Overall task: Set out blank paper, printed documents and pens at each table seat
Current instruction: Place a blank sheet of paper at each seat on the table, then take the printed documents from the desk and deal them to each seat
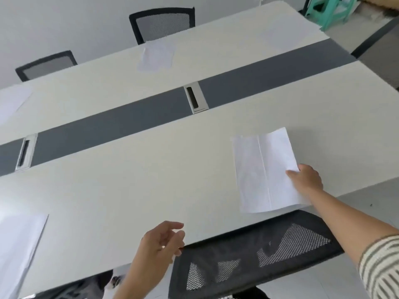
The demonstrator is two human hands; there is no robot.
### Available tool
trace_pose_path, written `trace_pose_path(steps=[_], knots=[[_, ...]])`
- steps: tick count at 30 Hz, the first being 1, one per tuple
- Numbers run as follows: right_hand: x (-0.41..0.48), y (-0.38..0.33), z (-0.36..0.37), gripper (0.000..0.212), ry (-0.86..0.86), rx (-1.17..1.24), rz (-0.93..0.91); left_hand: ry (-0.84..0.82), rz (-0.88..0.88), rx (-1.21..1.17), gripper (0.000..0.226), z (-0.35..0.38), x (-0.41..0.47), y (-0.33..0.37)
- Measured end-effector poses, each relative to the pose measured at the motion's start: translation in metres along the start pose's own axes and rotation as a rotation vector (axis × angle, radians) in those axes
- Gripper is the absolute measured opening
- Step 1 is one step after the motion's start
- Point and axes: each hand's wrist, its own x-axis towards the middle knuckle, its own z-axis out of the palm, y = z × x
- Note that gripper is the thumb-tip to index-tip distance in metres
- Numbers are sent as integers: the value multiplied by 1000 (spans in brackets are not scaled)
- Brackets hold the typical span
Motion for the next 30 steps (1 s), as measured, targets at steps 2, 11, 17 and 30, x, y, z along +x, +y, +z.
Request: trace_pose_path(steps=[2, 11, 17, 30], knots=[[7, 3, 3, 27, -15, -73, 26, 30, -23, -11, 21, -2, -5, -4], [-24, 6, -22, 44, -23, -78, 27, -11, 69, 21, 13, -5, -9, -6], [-118, 17, -77, 19, -3, 433, -80, -175, 194, 101, 12, -3, 7, 11], [-307, 198, -132, 8, 170, 833, 211, -611, 352, 278, 19, 149, -10, 93]])
